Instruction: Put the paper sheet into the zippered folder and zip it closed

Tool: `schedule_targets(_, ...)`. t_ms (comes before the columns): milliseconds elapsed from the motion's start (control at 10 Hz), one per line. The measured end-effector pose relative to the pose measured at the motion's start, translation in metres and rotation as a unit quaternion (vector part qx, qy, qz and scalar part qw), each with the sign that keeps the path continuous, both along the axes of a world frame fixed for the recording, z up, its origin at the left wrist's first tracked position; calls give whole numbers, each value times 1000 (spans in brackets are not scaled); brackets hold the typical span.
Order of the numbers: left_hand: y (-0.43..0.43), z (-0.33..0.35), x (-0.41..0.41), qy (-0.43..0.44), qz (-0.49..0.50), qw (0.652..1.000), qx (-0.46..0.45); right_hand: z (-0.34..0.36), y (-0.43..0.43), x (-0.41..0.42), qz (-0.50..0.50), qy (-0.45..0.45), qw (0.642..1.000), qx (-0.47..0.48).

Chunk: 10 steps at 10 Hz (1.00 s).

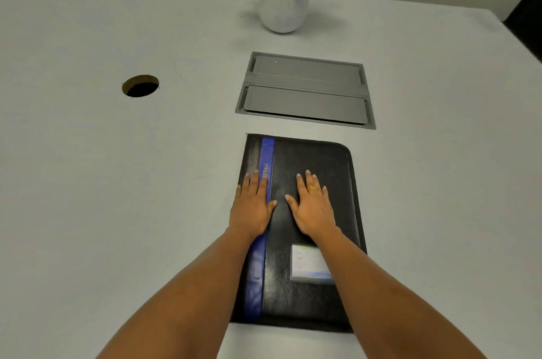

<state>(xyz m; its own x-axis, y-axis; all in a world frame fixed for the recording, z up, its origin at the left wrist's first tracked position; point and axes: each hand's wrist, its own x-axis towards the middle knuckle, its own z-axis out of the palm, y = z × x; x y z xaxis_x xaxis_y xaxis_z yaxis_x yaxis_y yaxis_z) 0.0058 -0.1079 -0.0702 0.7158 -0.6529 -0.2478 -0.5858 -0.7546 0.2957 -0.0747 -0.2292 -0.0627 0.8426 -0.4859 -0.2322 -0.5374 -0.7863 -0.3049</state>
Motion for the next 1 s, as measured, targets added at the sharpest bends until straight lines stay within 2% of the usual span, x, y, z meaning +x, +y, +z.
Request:
schedule_targets(300, 33, 15, -70, 7, -43, 999, 22, 9, 39, -71, -13, 24, 1000, -2)
schedule_targets(1000, 59, 52, -154, -52, -23, 998, 23, 46, 60, -150, 31, 8, 998, -48)
